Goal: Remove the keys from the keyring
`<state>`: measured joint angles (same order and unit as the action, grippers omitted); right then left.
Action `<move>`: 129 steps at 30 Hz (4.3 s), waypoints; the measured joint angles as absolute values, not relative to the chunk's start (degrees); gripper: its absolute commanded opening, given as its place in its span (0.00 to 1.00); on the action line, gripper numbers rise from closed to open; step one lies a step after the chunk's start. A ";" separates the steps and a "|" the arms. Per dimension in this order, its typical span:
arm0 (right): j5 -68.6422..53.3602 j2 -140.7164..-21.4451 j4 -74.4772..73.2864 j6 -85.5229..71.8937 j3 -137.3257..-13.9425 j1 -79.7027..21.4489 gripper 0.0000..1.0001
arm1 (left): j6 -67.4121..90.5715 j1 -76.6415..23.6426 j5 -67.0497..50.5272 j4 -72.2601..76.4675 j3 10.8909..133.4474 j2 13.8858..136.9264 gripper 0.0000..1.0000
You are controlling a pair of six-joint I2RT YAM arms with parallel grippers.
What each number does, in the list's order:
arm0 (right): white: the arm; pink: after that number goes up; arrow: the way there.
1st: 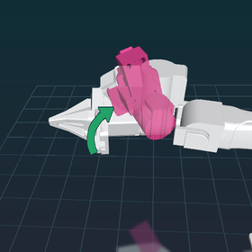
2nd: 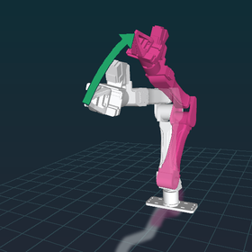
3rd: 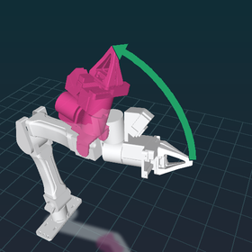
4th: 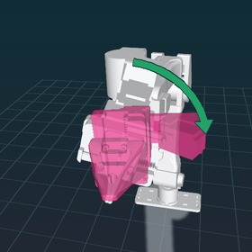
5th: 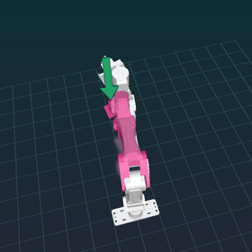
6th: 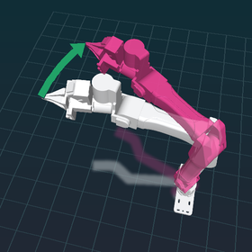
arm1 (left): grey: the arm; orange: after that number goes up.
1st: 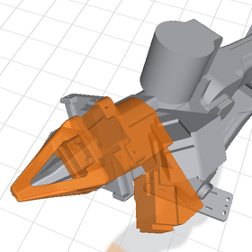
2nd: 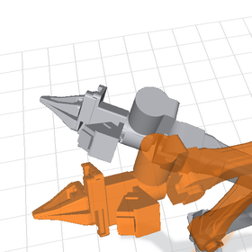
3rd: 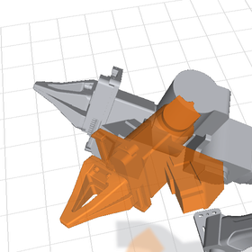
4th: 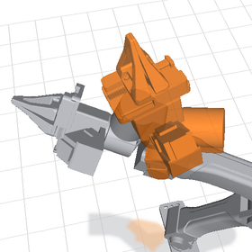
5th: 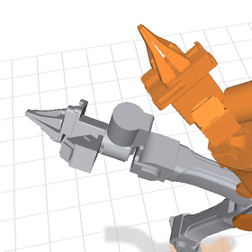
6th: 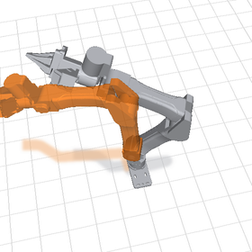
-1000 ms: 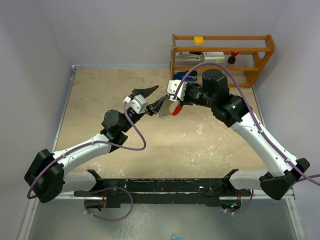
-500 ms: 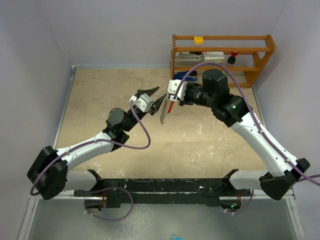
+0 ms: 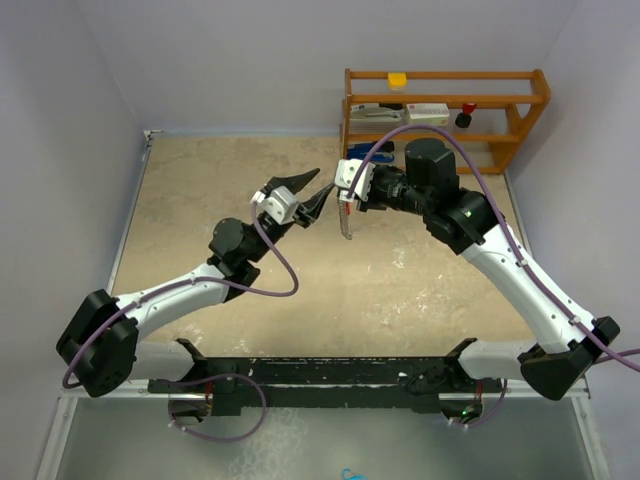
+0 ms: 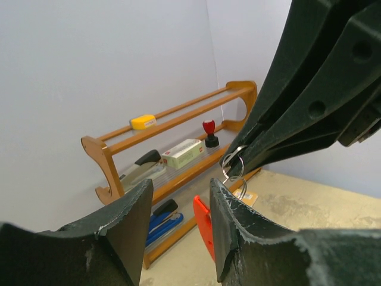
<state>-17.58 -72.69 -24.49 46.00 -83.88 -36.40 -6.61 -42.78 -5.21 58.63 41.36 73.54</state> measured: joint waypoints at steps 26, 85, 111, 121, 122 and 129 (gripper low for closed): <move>-17.63 -72.66 -24.45 45.98 -83.85 -36.36 0.00 | -3.60 -42.78 -8.36 61.10 41.36 74.78 0.31; -17.45 -72.10 -25.06 45.95 -83.85 -35.66 0.00 | -4.16 -41.60 -18.31 59.24 48.18 82.50 0.16; -16.60 -71.00 -28.36 45.28 -82.91 -35.31 0.00 | -8.16 -39.97 -30.55 47.90 52.66 82.54 0.00; -16.25 -70.08 -24.71 44.75 -81.23 -35.77 0.00 | -9.65 -41.36 -23.55 45.65 51.46 79.42 0.00; -16.32 -69.93 -24.36 44.64 -81.23 -35.90 0.00 | -9.63 -41.47 -23.20 46.15 51.27 79.20 0.00; -16.45 -69.47 -22.87 44.16 -81.03 -36.01 0.00 | -8.75 -41.76 -21.67 49.60 50.15 78.96 0.00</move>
<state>-16.45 -69.47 -22.87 44.16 -81.03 -36.01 -8.75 -41.76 -21.67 49.60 50.15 78.96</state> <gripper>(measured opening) 0.026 0.004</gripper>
